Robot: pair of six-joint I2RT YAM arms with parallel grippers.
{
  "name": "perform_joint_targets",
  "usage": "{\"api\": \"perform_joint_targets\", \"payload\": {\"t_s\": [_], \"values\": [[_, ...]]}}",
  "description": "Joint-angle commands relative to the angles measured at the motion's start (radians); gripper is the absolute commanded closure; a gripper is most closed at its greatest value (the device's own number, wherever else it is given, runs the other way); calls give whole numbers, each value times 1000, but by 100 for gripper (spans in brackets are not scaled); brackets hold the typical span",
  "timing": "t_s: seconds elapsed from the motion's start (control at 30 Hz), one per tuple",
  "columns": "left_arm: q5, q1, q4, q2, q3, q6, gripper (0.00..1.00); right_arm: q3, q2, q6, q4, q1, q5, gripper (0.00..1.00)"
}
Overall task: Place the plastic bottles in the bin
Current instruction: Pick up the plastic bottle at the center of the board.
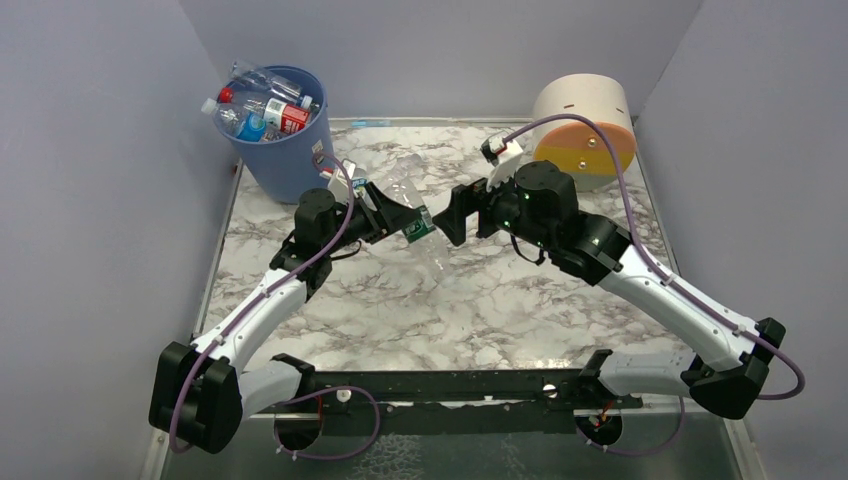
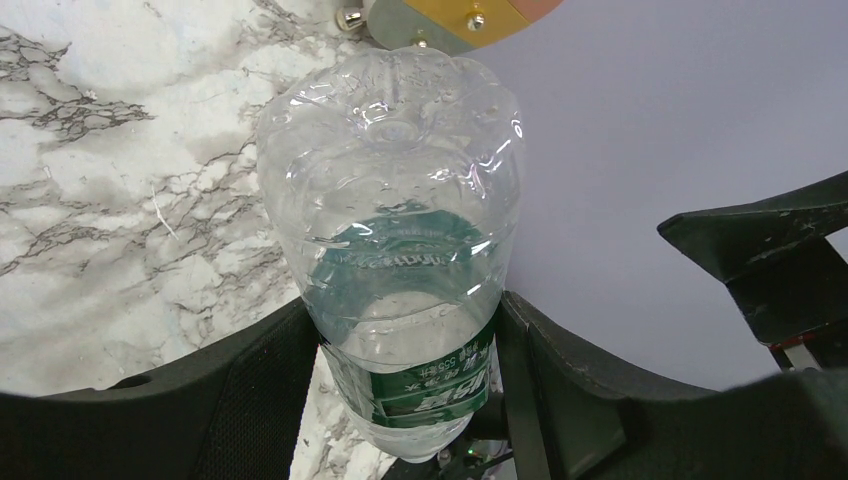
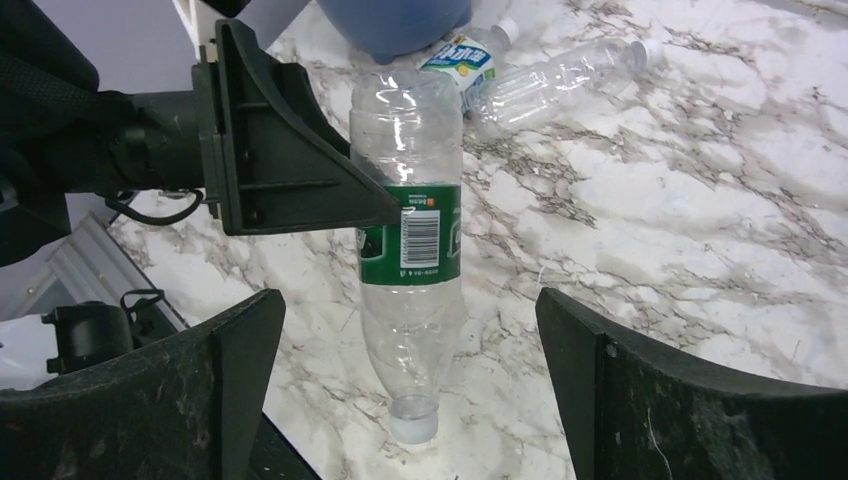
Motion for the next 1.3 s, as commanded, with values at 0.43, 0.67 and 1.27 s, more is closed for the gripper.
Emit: {"api": "perform_joint_targets", "payload": {"t_s": [0.43, 0.67, 1.27], "values": [[-42, 0, 83, 74, 121, 5, 34, 3, -22, 33, -88, 5, 126, 1], [-52, 0, 58, 153, 287, 24, 34, 18, -43, 37, -102, 5, 154, 1], [-50, 110, -56, 318, 665, 107, 34, -8, -97, 41, -134, 5, 169, 1]]}}
